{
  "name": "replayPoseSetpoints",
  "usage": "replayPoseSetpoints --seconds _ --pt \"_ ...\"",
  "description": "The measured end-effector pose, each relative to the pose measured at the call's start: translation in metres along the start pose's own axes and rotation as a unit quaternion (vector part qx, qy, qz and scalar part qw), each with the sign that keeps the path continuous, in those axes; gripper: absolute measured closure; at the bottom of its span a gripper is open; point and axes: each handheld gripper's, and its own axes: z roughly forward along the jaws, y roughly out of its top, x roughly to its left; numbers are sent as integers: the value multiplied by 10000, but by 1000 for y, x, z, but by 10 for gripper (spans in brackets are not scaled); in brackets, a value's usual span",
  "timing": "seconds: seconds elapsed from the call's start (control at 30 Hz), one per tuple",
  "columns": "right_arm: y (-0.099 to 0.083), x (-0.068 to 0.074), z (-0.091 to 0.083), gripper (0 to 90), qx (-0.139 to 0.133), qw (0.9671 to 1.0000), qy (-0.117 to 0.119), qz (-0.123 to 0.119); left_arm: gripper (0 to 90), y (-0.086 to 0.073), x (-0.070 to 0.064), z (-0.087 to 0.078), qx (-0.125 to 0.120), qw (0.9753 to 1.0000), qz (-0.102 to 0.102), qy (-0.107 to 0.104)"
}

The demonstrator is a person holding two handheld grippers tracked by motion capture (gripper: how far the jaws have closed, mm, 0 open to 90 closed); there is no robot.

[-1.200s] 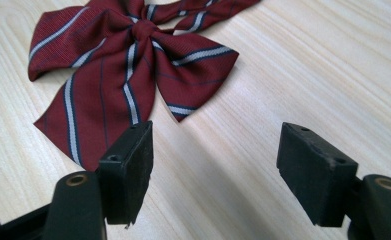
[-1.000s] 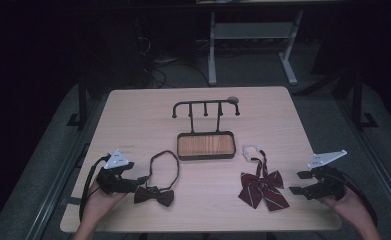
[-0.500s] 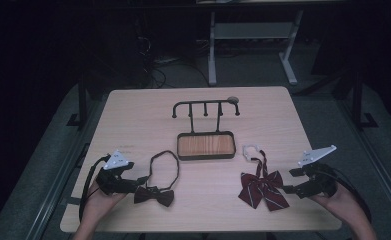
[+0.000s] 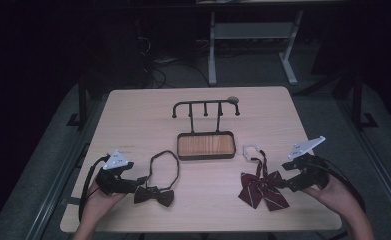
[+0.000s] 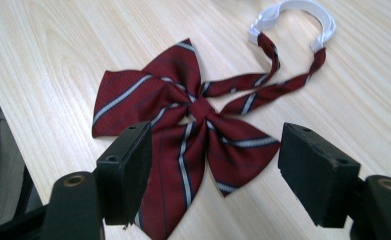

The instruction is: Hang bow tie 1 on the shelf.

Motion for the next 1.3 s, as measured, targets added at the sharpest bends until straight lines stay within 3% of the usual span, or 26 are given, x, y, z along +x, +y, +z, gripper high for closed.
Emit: replayPoseSetpoints --seconds 0.23,0.6,1.3 --pt "17 0 6 309 87 9999 86 -117 260 0 2 -1 3 10000 15 -11" --pt "34 -9 17 323 285 9993 214 -110 259 -1 2 -1 15 10000 1 -18" --pt "62 -39 35 359 545 9983 218 18 259 0 3 -1 -22 10000 8 -14"
